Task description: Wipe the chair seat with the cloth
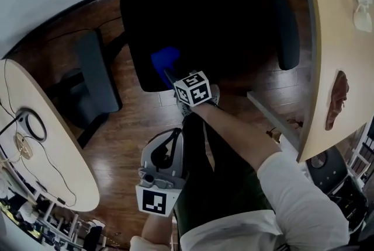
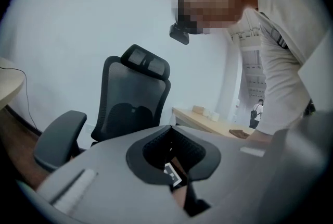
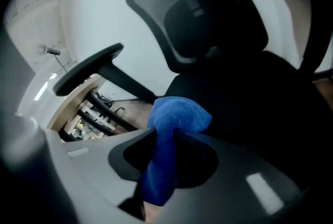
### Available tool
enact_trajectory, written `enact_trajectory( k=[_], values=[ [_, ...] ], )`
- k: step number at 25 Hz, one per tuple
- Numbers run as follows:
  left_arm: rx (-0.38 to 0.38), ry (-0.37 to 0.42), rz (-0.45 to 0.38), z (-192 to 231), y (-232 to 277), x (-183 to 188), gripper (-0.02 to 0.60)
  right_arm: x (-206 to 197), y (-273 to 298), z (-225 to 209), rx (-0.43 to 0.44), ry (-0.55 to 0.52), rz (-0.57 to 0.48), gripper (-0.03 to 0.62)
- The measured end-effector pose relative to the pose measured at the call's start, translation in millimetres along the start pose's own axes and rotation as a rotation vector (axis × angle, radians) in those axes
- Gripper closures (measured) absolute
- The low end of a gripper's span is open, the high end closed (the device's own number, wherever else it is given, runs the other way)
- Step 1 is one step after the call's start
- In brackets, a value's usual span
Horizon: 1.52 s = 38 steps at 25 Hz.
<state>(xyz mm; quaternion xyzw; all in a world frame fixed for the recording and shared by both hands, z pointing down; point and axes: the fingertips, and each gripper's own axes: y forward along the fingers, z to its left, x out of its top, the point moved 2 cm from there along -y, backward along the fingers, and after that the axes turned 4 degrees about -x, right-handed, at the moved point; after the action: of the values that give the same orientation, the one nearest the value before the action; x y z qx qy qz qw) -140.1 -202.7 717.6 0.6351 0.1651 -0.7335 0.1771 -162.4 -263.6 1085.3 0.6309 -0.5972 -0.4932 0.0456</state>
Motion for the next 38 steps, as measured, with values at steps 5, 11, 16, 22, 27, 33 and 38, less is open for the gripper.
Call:
enact_trajectory(
  k=[5,11,16,22,27,33,38],
  values=[
    [0.096,-0.015,0.012,24,-40,-9,0.551,-57,68,84,0.048,-0.047,0.086,0.499],
    [0.152,-0.027,0.037,32,-69,-17,0.551,-71,50,31,-0.064,-0.135,0.081,0.5],
    [0.116,-0.02,0.018,16,-46,-6,0.551,-74,-24,-86,-0.227,-0.137,0.088,0.5],
    [0.019,-0.015,0.017,-9,-9,-3,0.551,-78,-119,-208,-0.399,-0.124,0.091,0.5],
    [-0.036,0.001,0.03,-25,10,2,0.551,-79,-173,-259,-0.49,-0.064,0.063,0.5],
    [-0.003,-0.001,0.05,-34,8,53,0.551,-36,-221,-205,-0.442,-0.034,-0.052,0.502],
    [0.09,0.094,-0.048,-39,-5,172,0.551,109,-321,-52,-0.249,-0.114,-0.369,0.502]
  ],
)
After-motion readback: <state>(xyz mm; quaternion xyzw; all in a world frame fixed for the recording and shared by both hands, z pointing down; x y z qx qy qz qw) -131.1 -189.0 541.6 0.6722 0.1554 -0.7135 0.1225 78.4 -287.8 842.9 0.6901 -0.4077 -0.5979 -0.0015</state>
